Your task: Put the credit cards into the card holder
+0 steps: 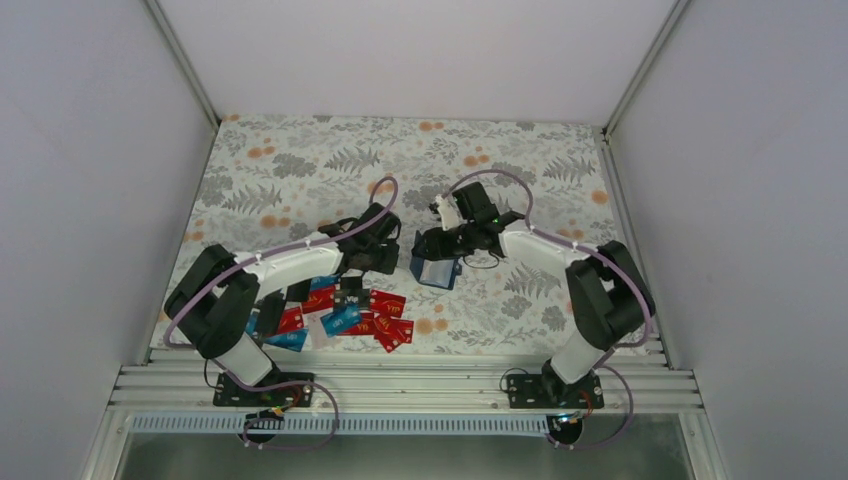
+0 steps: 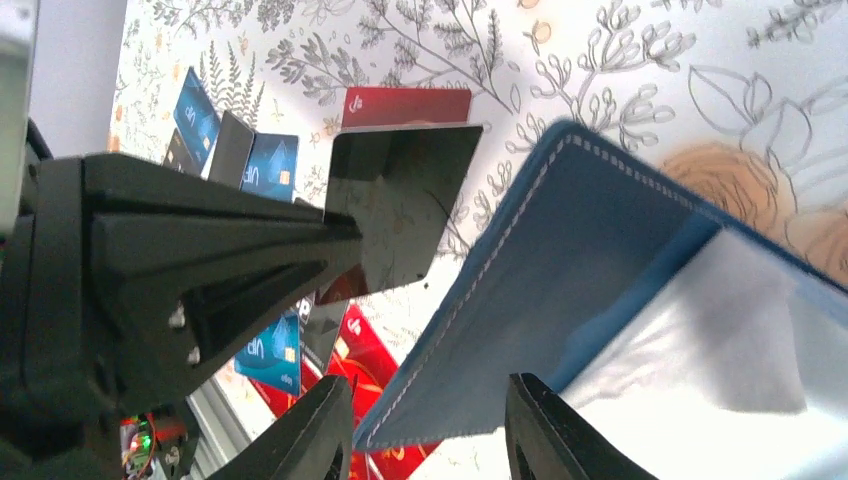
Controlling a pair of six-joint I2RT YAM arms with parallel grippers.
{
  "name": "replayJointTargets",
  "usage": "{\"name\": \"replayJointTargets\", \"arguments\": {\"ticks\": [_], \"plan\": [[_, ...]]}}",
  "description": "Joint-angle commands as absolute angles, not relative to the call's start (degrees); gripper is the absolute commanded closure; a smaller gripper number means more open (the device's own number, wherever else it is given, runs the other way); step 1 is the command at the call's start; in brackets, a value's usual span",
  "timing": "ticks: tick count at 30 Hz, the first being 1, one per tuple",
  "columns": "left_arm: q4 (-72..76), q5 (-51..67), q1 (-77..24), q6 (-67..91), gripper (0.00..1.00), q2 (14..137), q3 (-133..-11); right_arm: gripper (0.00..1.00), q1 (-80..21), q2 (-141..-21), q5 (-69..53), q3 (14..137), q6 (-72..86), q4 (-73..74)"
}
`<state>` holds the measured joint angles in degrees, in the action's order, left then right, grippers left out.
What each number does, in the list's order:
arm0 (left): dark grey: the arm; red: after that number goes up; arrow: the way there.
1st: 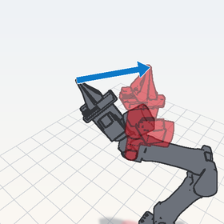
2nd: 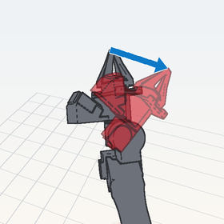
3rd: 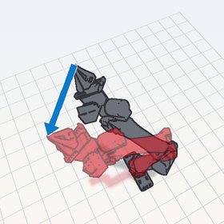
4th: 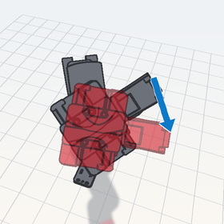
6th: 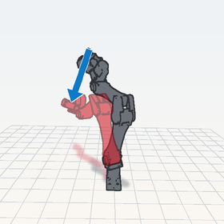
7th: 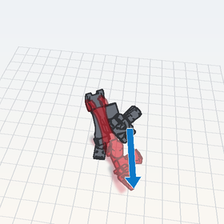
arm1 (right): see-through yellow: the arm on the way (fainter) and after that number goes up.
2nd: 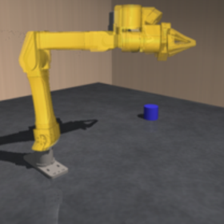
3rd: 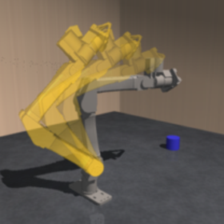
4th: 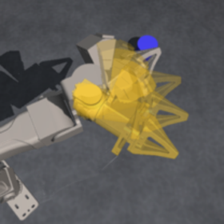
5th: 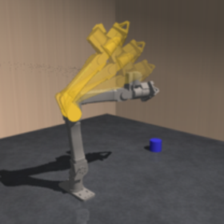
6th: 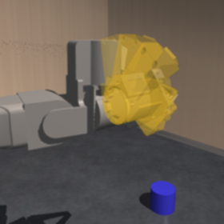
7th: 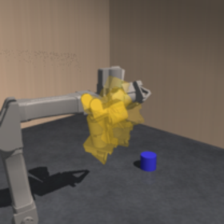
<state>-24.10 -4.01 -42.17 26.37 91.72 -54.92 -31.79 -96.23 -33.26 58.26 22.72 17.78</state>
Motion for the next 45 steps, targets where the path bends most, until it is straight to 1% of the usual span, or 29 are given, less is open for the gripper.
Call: {"name": "replayJointTargets", "arguments": {"ticks": [1, 6, 10, 13, 18, 22, 30, 39, 45], "plan": [[-24.5, -3.6, -42.6, 26.8, 0.98, 89.5, -55.6, 0.58, -31.6, -91.5, -31.3, 54.6, 25.5, 19.1], [-24.8, -3.5, -42.9, 26.2, 0.98, 87.9, -56.5, 0.58, -31.3, -87.9, -21.8, 51.2, 27.8, 22.4], [-26.5, -4.0, -43.0, 26.2, 0.98, 85.8, -58.3, 0.58, -30.7, -86.3, -22.9, 48.7, 29.7, 21.7], [-28.6, -3.9, -43.4, 26.0, 0.98, 82.3, -62.3, 0.57, -30.8, -86.7, -24.2, 47.6, 31.3, 20.8], [-31.5, 1.3, -44.4, 24.2, 0.98, 80.1, -70.8, 0.56, -30.8, -89.6, -24.2, 46.5, 32.3, 18.9], [-31.2, 7.2, -45.3, 22.5, 0.98, 83.0, -75.1, 0.56, -30.2, -90.8, -23.0, 46.0, 32.5, 17.5], [-29.9, 9.2, -45.5, 21.5, 0.97, 94.9, -79.4, 0.57, -28.5, -91.5, -23.1, 44.6, 31.5, 16.1], [-30.0, 9.0, -45.5, 21.6, 0.98, 102.7, -82.3, 0.57, -27.5, -91.6, -25.5, 42.4, 31.3, 14.1], [-33.8, 2.3, -45.5, 22.6, 0.98, 103.5, -82.2, 0.57, -26.4, -90.8, -25.5, 42.4, 30.8, 14.5]]}}
